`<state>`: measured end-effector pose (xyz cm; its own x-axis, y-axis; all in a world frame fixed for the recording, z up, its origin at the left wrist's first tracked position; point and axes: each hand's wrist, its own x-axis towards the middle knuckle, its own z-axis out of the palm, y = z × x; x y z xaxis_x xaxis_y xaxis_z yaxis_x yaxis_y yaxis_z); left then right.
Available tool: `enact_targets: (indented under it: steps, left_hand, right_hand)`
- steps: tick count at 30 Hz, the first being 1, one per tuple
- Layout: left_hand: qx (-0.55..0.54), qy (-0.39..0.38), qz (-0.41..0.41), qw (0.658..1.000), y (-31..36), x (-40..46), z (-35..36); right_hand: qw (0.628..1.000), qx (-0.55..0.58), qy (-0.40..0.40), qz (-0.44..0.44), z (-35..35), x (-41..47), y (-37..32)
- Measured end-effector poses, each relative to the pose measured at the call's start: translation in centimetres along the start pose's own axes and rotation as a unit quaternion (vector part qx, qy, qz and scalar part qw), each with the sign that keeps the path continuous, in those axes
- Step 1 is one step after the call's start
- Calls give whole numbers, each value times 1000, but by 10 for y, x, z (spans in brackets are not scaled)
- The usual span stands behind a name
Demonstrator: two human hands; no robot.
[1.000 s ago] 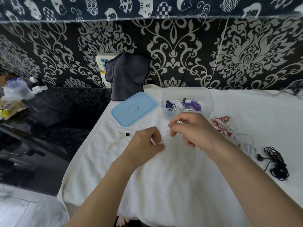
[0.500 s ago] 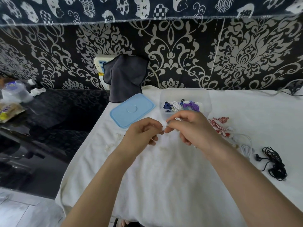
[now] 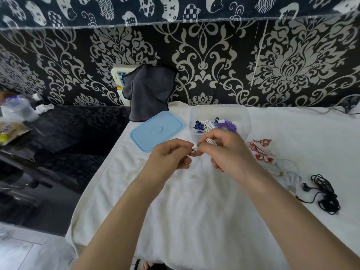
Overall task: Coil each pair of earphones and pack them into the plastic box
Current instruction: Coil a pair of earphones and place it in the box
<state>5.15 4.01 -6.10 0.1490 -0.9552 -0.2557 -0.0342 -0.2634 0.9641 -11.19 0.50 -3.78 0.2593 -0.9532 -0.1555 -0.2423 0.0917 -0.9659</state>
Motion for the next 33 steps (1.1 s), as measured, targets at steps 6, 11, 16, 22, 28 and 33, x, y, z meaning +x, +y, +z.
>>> enact_targets:
  steps: [6, 11, 16, 22, 28, 33]
  left_hand:
    - [1, -8, 0, 1000, 2, -1, 0]
    - [23, -12, 6, 1000, 2, -1, -3]
    - [54, -4, 51, 997, 3, -4, -5]
    - [66, -2, 103, 993, 8, -5, -6]
    - [46, -29, 142, 988, 13, -8, -8]
    - [22, -49, 158, 986, 16, -10, -7]
  right_hand:
    - [999, -43, 17, -12, 2, 4, 7]
    - [999, -39, 18, -14, 0, 4, 7]
    - [1000, 14, -4, 15, -2, 4, 3]
    - [991, 112, -30, 73, -6, 8, 2]
    - [974, 181, -84, 111, -12, 11, 0]
    - [958, 231, -115, 124, -12, 9, -5]
